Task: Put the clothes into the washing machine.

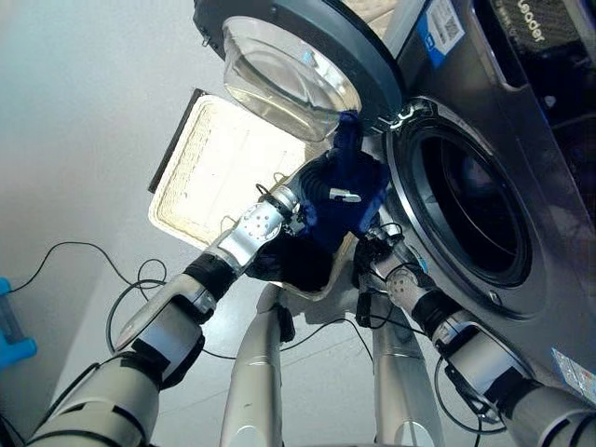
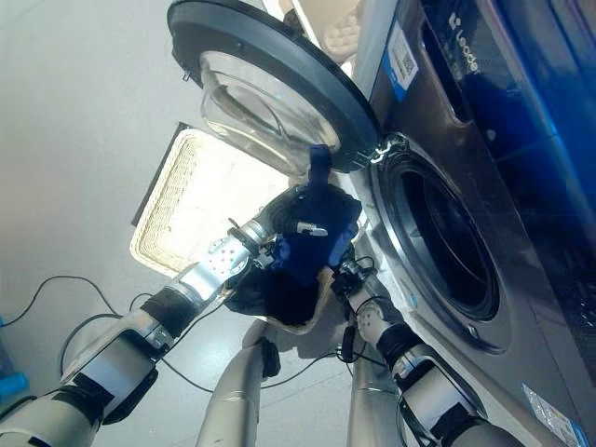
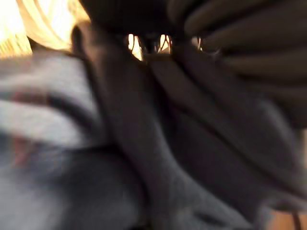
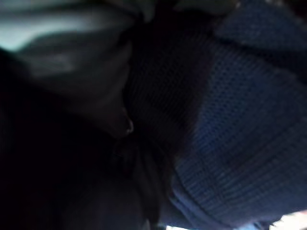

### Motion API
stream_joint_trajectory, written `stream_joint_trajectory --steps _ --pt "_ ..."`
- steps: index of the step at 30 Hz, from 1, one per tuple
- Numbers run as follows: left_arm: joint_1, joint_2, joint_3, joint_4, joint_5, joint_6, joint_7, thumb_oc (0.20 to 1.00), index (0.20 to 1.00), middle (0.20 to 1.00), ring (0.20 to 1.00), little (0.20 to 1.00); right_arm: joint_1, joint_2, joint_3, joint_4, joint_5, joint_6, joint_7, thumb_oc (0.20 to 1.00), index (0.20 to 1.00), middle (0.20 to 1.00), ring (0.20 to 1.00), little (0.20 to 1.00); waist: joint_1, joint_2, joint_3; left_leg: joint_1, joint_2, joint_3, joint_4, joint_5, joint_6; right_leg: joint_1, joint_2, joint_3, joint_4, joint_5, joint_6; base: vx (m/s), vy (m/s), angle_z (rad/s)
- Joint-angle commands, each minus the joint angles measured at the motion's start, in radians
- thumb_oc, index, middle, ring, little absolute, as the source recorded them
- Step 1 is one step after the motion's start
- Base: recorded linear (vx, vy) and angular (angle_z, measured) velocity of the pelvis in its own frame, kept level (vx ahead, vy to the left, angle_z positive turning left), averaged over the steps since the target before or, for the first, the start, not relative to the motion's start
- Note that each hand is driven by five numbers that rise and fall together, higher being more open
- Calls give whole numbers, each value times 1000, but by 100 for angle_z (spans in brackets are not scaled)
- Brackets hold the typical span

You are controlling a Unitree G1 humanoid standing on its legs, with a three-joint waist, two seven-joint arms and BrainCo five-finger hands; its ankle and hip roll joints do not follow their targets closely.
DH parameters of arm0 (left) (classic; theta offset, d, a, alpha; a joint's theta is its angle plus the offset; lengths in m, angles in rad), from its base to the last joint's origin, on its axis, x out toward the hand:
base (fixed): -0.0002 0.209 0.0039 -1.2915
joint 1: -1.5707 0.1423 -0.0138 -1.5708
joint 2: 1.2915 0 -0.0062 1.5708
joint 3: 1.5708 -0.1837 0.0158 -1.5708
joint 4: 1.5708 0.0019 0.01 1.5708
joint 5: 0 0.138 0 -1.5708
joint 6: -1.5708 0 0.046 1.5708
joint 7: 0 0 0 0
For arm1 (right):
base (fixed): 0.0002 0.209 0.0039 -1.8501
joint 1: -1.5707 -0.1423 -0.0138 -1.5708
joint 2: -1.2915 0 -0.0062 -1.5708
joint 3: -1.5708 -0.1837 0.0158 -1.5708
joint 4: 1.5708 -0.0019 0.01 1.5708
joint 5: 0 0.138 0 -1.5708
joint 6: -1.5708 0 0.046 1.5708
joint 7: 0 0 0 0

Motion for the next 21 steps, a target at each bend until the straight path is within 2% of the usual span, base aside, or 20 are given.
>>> stream_joint_trajectory --steps 1,7,8,14,21 --pt "5 -48 9 1 60 -50 42 1000 1000 1000 1000 1000 -54 45 -49 -26 81 -61 56 200 200 200 200 200 -5 19 -18 -15 -43 42 91 -112 -58 32 29 -45 -49 22 92 14 90 -22" --pt "12 -51 -11 -23 134 -48 128 1000 1000 1000 1000 1000 -12 49 -93 29 222 -52 81 200 200 200 200 200 -26 40 -18 2 -46 72 80 -113 -59 37 42 -23 -67 21 88 20 95 -17" --pt "4 -48 -20 -25 184 -40 157 1000 1000 1000 1000 1000 -5 48 -110 43 259 -59 86 200 200 200 200 200 -32 47 -18 5 -47 77 80 -114 -58 37 42 -18 -66 20 87 26 88 -11" --pt "-41 0 -69 -35 297 -6 244 1000 1000 1000 1000 1000 6 30 -150 72 363 -76 111 200 200 200 200 200 -47 68 -18 18 -49 96 83 -116 -59 40 42 -4 -63 17 87 28 73 -11" --pt "-70 48 -92 -36 298 15 324 1000 1000 1000 1000 1000 16 3 -237 119 530 -116 148 200 200 200 200 200 -59 80 -18 24 -46 110 89 -120 -59 40 44 10 -58 14 90 21 44 -7"
